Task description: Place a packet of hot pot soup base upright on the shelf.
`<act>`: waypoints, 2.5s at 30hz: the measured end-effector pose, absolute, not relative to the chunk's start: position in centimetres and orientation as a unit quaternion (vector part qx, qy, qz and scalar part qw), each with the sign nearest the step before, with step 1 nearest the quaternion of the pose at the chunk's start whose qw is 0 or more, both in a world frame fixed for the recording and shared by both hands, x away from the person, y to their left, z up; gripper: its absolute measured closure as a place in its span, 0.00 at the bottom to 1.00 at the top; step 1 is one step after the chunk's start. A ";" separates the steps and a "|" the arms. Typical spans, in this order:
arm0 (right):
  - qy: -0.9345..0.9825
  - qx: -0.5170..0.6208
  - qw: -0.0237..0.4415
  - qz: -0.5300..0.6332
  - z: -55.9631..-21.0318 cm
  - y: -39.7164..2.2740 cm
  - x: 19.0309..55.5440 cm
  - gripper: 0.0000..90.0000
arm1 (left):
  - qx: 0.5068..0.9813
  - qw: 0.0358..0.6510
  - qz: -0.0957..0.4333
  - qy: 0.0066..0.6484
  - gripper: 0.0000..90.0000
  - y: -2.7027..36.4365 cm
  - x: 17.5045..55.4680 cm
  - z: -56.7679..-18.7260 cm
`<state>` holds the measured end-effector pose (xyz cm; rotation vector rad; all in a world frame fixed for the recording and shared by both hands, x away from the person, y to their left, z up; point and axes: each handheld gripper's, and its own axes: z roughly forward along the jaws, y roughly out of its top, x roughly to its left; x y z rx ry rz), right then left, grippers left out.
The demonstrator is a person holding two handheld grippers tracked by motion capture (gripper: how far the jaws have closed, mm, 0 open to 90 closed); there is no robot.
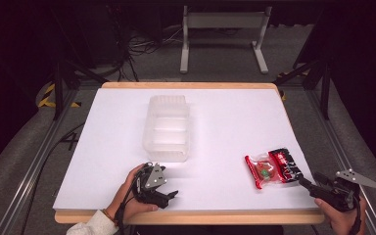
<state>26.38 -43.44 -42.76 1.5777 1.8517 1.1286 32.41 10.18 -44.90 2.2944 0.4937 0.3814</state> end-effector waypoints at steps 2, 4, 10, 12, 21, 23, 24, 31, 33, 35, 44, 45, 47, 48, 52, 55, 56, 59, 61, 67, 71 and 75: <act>0.672 0.573 0.222 0.413 -42.8 -43.5 26.1 0.36 | 0.898 0.369 0.146 0.188 0.14 9.8 32.5 -45.0; 0.672 0.571 0.219 0.417 -42.9 -43.5 25.8 0.35 | 0.900 0.368 0.148 0.179 0.14 9.6 32.5 -44.9; 0.683 0.567 0.173 0.426 -43.9 -43.2 25.9 0.32 | 0.903 0.367 0.147 0.170 0.14 9.0 32.7 -45.0; 0.689 0.566 0.160 0.424 -44.2 -42.9 26.3 0.30 | 0.902 0.369 0.144 0.174 0.14 9.0 32.7 -45.0; 0.687 0.560 0.129 0.446 -44.5 -41.8 28.1 0.29 | 0.899 0.367 0.154 0.182 0.14 9.7 32.2 -44.9; 0.680 0.561 0.113 0.458 -44.5 -41.2 28.9 0.28 | 0.898 0.367 0.154 0.186 0.14 9.8 32.1 -45.0; 0.680 0.561 0.113 0.458 -44.5 -41.2 28.9 0.28 | 0.898 0.367 0.156 0.186 0.14 9.9 32.1 -45.0; 0.639 0.574 0.102 0.502 -44.4 -40.9 30.2 0.44 | 0.895 0.369 0.156 0.194 0.14 9.7 31.9 -44.9; 0.626 0.579 0.105 0.511 -44.2 -41.0 30.4 0.52 | 0.898 0.368 0.154 0.188 0.15 9.4 31.8 -44.9; 0.621 0.583 0.113 0.512 -44.0 -41.1 30.5 0.61 | 0.900 0.363 0.155 0.184 0.15 9.2 31.8 -45.0; 0.624 0.569 0.146 0.516 -43.2 -40.5 30.8 0.95 | 0.897 0.372 0.153 0.182 0.15 8.9 31.9 -44.8; 0.627 0.564 0.150 0.516 -43.0 -40.4 30.8 0.97 | 0.897 0.373 0.152 0.183 0.15 8.9 31.9 -44.7; 0.630 0.560 0.152 0.516 -42.9 -40.2 30.9 0.98 | 0.897 0.373 0.152 0.183 0.15 8.8 31.9 -44.7; 0.632 0.556 0.153 0.518 -42.8 -40.1 30.9 0.99 | 0.896 0.374 0.153 0.183 0.15 8.8 31.9 -44.6; 0.644 0.523 0.165 0.532 -41.6 -39.3 30.8 1.00 | 0.891 0.387 0.150 0.184 0.15 8.7 32.0 -44.1; 0.659 0.494 0.177 0.538 -40.4 -38.3 30.5 1.00 | 0.887 0.399 0.146 0.181 0.16 8.4 32.2 -43.5; 0.664 0.483 0.180 0.542 -40.0 -37.9 30.5 1.00 | 0.885 0.406 0.142 0.180 0.17 8.2 32.2 -43.3; 0.678 0.454 0.184 0.548 -38.9 -36.8 30.2 1.00 | 0.880 0.422 0.136 0.172 0.19 7.7 32.3 -42.5; 0.687 0.434 0.189 0.552 -38.2 -36.0 30.1 1.00 | 0.876 0.431 0.131 0.170 0.19 7.3 32.5 -42.1; 0.720 0.380 0.196 0.546 -36.7 -33.5 29.8 1.00 | 0.865 0.455 0.126 0.168 0.20 6.1 33.3 -40.7; 0.742 0.353 0.196 0.536 -36.2 -32.2 29.9 1.00 | 0.860 0.464 0.129 0.167 0.21 5.5 33.7 -39.9; 0.769 0.306 0.195 0.526 -35.2 -30.2 30.1 1.00 | 0.853 0.477 0.137 0.160 0.22 4.4 34.7 -38.3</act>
